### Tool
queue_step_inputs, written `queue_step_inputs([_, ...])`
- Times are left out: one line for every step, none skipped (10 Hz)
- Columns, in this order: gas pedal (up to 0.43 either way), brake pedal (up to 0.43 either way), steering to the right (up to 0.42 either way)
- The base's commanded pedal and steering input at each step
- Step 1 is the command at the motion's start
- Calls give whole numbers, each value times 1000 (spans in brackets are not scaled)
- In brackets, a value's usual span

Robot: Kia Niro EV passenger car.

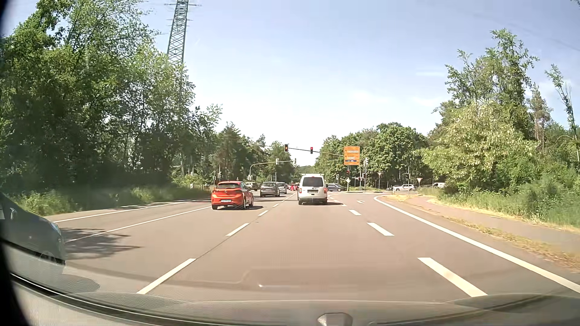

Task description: Follow the waypoints while adhering to traffic rules and regulations

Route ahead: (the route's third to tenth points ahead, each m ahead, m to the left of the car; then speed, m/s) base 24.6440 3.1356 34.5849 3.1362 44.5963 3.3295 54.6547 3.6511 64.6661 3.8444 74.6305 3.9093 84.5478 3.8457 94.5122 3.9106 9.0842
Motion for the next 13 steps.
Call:
queue_step_inputs([0,299,9])
queue_step_inputs([0,299,9])
queue_step_inputs([0,311,9])
queue_step_inputs([0,311,8])
queue_step_inputs([0,323,8])
queue_step_inputs([0,329,7])
queue_step_inputs([0,335,7])
queue_step_inputs([0,341,8])
queue_step_inputs([0,348,8])
queue_step_inputs([0,348,7])
queue_step_inputs([0,354,7])
queue_step_inputs([0,360,7])
queue_step_inputs([0,366,7])
